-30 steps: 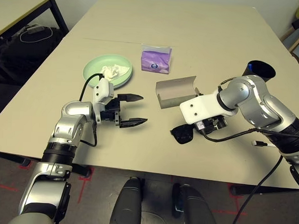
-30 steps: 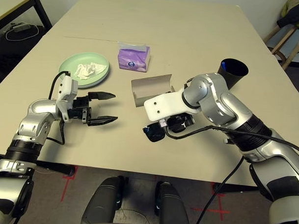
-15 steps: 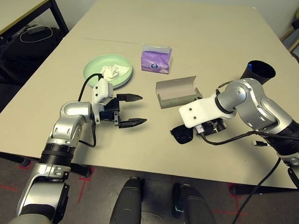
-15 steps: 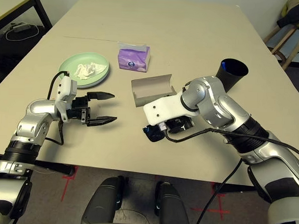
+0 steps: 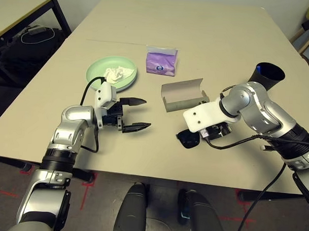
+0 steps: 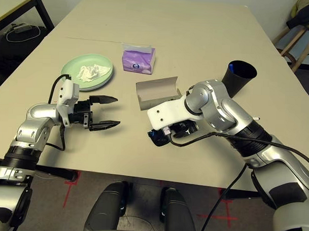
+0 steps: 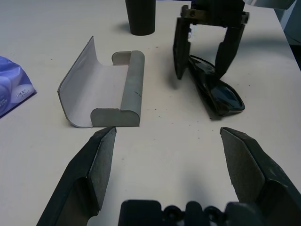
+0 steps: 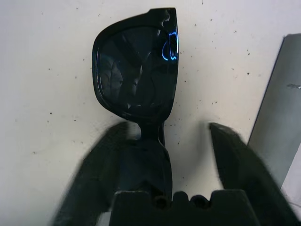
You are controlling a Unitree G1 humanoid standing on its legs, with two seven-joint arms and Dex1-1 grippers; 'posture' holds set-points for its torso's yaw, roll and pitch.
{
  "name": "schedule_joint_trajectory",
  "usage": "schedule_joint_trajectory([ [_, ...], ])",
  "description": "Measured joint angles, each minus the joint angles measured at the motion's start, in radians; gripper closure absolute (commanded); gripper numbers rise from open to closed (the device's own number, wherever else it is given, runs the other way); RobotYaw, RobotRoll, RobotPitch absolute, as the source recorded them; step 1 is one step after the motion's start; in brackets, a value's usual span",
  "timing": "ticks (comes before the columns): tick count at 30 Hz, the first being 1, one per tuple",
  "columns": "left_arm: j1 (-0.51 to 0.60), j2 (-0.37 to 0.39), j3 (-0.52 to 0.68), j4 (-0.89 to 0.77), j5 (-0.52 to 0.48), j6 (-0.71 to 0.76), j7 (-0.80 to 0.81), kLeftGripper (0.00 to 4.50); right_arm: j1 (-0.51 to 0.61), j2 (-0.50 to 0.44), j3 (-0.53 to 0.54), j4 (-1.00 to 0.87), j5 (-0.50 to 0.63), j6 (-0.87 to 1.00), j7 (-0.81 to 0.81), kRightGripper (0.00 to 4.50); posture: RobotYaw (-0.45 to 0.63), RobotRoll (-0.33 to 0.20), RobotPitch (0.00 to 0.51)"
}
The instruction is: Organize and tidy the items on the table.
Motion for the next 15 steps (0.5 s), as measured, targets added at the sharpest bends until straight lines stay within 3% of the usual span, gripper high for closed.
schedule_joint_trajectory([
  [6,0.0,0.0,0.0,0.0,0.0,0.0,0.008,0.0,0.0,0.0,0.0,0.001,-0.001,-0.01,0.0,4.11,0.27,0.0,0.14],
  [15,0.0,0.0,0.0,0.0,0.0,0.0,0.008,0.0,-0.001,0.0,-0.001,0.001,-0.001,-0.013,0.001,4.16,0.26,0.0,0.129],
])
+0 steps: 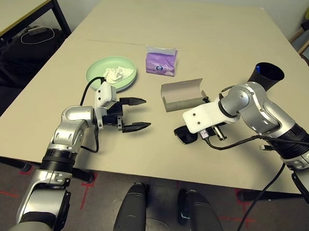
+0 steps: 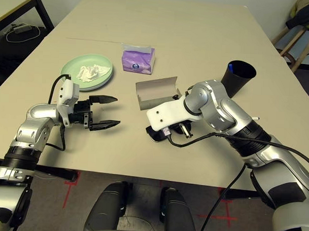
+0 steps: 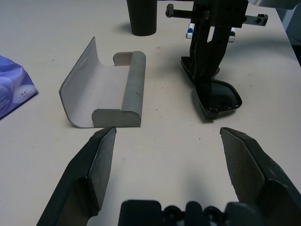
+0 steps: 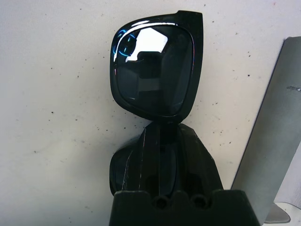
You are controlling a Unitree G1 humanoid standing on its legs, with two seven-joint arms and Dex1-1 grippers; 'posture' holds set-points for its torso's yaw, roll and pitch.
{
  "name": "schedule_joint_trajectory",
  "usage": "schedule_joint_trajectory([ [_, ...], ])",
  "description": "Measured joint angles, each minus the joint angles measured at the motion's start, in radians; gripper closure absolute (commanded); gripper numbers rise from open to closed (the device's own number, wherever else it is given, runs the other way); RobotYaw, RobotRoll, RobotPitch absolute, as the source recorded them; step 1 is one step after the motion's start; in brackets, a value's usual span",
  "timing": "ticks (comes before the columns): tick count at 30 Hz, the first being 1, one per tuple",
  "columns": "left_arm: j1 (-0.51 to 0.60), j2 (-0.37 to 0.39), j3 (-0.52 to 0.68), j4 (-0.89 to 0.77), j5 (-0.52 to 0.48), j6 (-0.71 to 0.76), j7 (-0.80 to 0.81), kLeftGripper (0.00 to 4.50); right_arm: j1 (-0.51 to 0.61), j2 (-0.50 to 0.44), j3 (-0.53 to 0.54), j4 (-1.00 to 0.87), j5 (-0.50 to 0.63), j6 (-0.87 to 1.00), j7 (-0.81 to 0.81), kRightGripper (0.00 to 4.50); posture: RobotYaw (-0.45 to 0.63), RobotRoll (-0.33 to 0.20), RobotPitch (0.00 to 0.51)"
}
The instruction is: Organize and tidy the items on the table.
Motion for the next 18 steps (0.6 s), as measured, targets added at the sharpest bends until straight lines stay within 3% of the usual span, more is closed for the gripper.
schedule_joint_trajectory([
  [18,-0.008,0.0,0.0,0.007,0.0,-0.003,0.002,0.0,-0.132,0.023,-0.063,0.026,0.027,0.029,-0.066,4.16,0.23,0.0,0.11],
])
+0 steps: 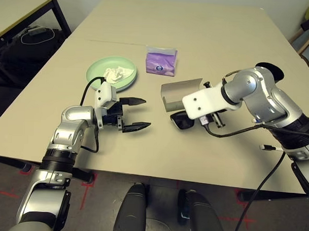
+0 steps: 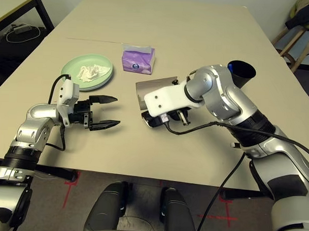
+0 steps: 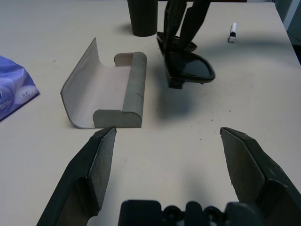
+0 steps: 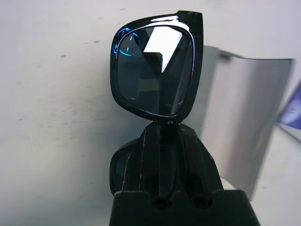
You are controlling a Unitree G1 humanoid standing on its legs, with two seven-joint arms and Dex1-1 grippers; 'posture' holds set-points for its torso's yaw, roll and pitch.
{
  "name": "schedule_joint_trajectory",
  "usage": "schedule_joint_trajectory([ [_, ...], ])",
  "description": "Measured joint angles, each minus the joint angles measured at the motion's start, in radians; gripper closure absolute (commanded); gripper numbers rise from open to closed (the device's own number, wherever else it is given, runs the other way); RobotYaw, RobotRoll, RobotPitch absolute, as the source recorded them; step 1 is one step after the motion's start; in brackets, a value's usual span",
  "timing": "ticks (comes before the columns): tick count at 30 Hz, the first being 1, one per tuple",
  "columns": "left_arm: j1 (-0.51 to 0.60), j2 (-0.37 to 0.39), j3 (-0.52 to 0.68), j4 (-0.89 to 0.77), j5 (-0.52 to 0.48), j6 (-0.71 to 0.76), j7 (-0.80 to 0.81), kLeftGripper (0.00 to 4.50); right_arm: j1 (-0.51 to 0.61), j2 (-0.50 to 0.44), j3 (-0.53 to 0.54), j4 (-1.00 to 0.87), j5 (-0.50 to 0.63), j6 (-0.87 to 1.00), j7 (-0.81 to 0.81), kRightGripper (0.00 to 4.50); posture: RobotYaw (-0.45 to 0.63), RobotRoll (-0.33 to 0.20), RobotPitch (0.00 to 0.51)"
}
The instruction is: Organize and tidy the items on the table.
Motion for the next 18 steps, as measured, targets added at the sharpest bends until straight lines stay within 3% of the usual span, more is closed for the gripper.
schedule_joint_trajectory([
  [8,-0.018,-0.015,0.004,0.008,0.0,-0.014,0.03,0.0,-0.077,0.071,0.0,0.183,-0.09,-0.074,-0.222,4.16,0.24,0.0,0.106],
  [18,-0.017,-0.018,0.005,0.007,0.0,-0.014,0.036,0.0,-0.1,0.121,0.0,0.355,-0.168,-0.164,-0.364,4.16,0.24,0.0,0.106],
])
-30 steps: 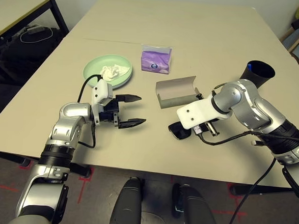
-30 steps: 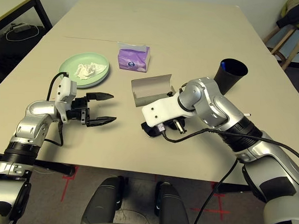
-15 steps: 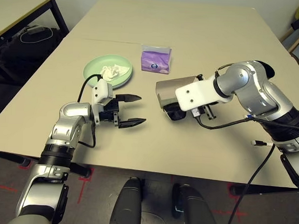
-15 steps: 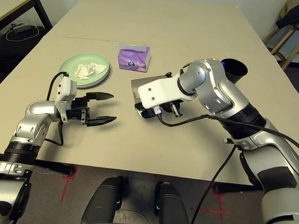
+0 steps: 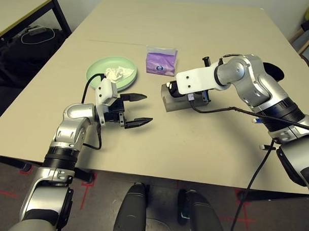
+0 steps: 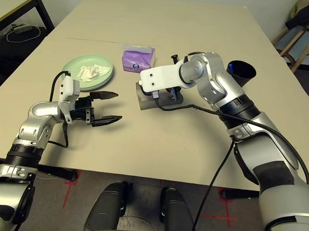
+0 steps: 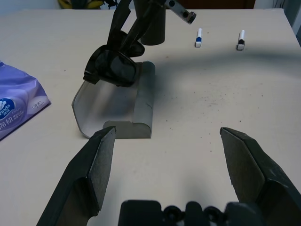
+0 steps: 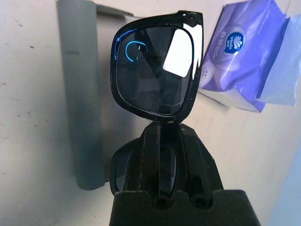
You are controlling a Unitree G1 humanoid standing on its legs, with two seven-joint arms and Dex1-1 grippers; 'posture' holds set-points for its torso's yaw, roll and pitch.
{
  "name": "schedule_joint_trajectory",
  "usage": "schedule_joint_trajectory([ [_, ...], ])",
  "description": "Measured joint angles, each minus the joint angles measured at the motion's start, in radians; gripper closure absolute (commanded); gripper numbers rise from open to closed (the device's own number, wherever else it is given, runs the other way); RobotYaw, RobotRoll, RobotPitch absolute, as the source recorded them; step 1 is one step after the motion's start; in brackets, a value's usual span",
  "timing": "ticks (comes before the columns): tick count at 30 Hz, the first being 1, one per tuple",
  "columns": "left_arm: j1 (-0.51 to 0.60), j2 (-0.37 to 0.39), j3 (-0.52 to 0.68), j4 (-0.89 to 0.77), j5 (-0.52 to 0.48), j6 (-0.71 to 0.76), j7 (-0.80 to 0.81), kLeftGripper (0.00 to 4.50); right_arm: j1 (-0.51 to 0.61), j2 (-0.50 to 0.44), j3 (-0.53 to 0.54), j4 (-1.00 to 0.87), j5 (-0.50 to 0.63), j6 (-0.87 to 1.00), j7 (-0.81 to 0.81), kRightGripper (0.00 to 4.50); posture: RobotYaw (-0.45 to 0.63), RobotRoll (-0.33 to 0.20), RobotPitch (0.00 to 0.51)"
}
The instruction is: Organize and tidy the items on the table.
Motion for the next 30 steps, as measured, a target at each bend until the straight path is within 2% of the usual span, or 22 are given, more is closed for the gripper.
schedule_joint_trajectory([
  [11,0.0,0.002,0.0,-0.007,0.0,0.002,0.001,0.0,0.0,0.042,0.001,0.09,-0.054,-0.046,-0.079,4.16,0.24,0.0,0.112],
  [30,0.0,0.008,0.0,-0.013,0.0,0.012,0.008,0.0,0.044,0.064,0.001,0.099,-0.077,-0.063,-0.109,4.16,0.24,0.0,0.11],
])
